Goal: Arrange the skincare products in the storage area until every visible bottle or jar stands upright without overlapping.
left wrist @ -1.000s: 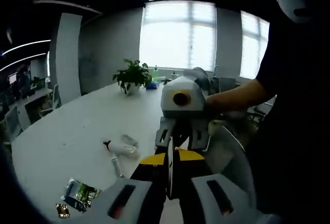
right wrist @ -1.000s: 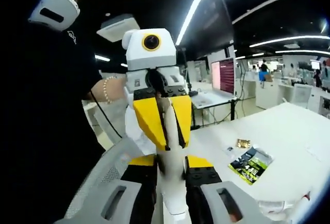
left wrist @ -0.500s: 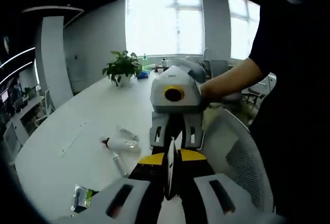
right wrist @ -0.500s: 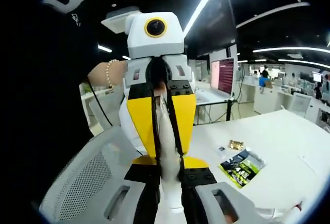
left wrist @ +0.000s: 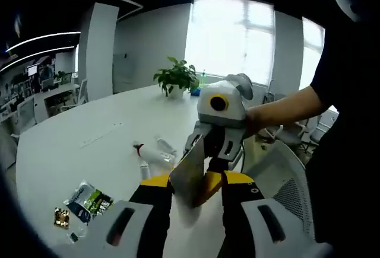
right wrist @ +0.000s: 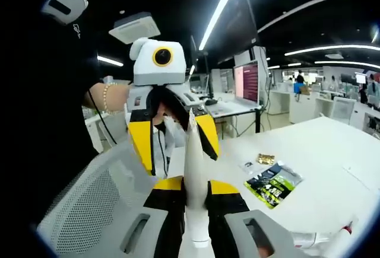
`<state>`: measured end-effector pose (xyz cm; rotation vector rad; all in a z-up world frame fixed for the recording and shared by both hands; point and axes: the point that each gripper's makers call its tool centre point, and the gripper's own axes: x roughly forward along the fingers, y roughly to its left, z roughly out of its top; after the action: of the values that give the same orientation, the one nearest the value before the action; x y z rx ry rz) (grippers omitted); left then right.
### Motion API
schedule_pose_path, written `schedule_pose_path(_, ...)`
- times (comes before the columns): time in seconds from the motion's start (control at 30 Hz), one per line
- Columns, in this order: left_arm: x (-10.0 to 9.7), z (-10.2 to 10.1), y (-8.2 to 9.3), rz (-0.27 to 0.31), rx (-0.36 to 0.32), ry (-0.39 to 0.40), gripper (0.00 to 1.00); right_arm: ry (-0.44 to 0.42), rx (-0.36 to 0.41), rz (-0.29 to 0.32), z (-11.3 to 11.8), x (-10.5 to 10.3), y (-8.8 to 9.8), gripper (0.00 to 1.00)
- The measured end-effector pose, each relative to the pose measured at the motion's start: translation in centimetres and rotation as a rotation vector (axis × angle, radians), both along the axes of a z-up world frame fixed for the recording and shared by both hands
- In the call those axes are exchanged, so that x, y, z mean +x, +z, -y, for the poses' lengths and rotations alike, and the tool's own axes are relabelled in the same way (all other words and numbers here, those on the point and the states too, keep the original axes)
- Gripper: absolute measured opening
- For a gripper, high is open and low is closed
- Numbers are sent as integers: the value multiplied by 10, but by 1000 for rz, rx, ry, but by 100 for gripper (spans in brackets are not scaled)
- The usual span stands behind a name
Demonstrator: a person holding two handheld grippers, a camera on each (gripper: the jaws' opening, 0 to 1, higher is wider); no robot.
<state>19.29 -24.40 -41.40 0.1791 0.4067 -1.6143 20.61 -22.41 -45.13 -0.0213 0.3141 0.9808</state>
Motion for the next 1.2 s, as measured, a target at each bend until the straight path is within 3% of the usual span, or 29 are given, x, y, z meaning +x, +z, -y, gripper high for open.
schedule_pose_path(0.17,10,-21,-12,-88,-9,150,45,1,-1,1,5,8,-6,3)
schedule_pose_path(0.27,15,-33,-21,-107,1,203,55,5,0,0,9,12,-11,3)
schedule_pose_path(0.57,9,-51,-45,-155,25,308,68,-18,9,4,26,32,-23,3)
schedule_pose_path(1.2,22,-66,-49,-124,32,411,86,5,-34,33,39,52,-43,3)
